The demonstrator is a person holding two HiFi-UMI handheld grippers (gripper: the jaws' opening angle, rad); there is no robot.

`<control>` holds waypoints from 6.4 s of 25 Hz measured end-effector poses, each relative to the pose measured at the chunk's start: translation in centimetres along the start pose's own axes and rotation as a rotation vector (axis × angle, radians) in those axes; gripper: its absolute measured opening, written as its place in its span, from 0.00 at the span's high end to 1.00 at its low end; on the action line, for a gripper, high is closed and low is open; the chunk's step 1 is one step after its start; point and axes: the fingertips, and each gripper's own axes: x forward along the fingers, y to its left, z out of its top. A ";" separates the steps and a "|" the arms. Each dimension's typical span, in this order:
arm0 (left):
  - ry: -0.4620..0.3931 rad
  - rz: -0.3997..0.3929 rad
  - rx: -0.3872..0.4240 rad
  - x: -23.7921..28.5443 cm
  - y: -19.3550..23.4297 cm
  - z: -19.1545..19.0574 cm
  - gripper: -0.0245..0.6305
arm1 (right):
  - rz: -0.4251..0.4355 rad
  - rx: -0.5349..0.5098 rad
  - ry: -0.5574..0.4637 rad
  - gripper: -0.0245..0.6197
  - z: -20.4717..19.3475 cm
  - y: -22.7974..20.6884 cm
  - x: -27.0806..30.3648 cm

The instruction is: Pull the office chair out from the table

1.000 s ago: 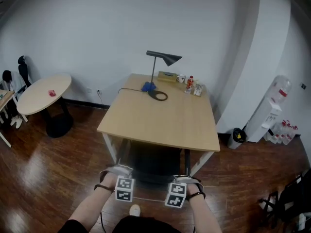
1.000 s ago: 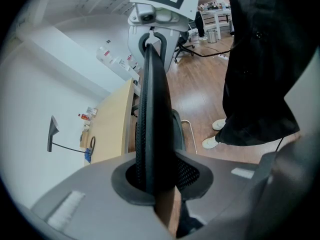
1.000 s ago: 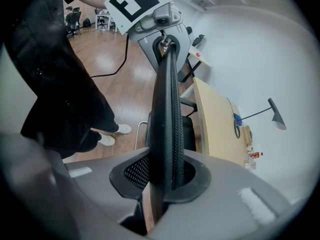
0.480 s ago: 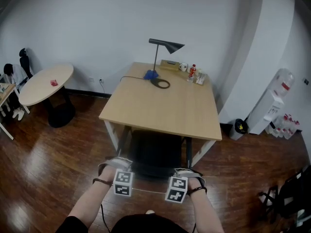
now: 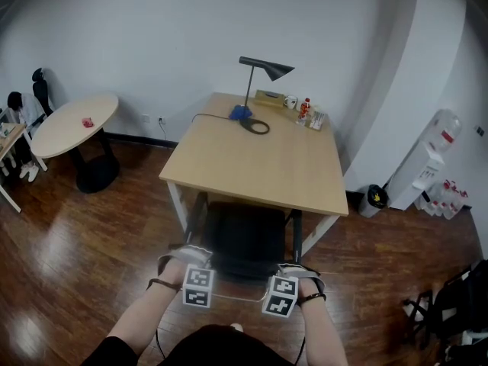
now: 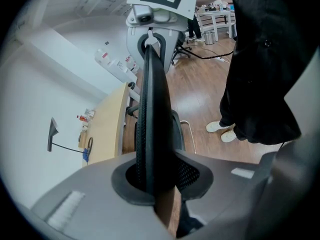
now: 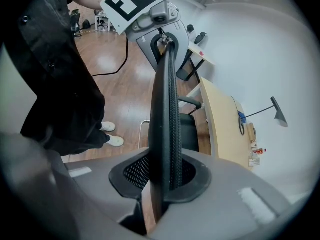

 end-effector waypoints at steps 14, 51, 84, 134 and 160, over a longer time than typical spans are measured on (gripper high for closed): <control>-0.010 -0.019 0.015 -1.2 -2.7 0.4 0.85 | 0.018 0.015 0.013 0.83 0.5 3.1 -1.1; -0.022 -0.101 0.023 -6.1 -10.3 1.3 0.86 | 0.034 0.062 0.013 0.82 2.2 11.1 -4.4; -0.030 -0.130 0.023 -10.0 -17.1 2.9 0.85 | 0.091 0.081 0.035 0.81 2.9 18.9 -7.8; -0.327 0.484 -0.494 -21.1 -12.6 9.8 0.81 | -0.361 0.462 -0.687 0.86 2.1 16.9 -20.9; -0.736 0.720 -1.113 -29.6 -22.7 16.3 0.96 | -0.476 0.888 -0.962 0.94 -6.6 27.9 -26.5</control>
